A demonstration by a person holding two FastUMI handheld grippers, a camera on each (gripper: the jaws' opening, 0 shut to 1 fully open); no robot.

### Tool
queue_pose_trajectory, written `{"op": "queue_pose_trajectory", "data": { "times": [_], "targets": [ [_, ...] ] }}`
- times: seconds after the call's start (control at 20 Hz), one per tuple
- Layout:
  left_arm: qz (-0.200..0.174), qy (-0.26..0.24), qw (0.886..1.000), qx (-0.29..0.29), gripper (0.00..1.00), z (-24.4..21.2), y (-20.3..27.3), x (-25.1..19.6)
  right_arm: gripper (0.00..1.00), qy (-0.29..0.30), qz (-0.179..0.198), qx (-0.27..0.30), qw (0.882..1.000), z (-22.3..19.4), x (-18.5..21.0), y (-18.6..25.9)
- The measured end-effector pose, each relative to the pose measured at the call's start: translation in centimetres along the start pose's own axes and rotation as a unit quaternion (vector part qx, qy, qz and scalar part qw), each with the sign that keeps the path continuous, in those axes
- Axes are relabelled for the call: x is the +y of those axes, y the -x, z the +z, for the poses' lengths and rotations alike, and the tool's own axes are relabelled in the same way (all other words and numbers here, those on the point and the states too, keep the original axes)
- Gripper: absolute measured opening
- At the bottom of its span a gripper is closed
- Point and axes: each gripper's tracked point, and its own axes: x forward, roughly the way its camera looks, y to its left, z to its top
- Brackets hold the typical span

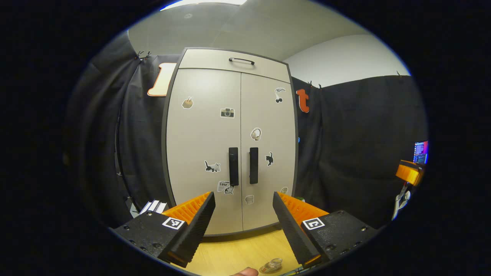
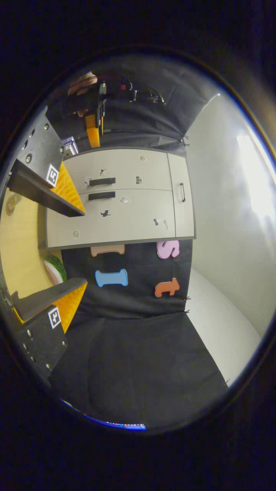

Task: Grasp the bottle in the cabinet with the left hand and place it on the coaster, then close the right door with the right hand and the left door with the left hand.

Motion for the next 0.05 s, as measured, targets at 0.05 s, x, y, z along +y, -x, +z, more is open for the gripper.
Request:
{"op": "queue_pose_trajectory", "data": {
  "times": [0.05],
  "targets": [
    [-0.003,0.003,1.000,0.004,0.96,-0.34,-0.47,-0.14,0.98,0.007,-0.001,-0.004,1.000,0.25,0.35,-0.39]
  ]
}}
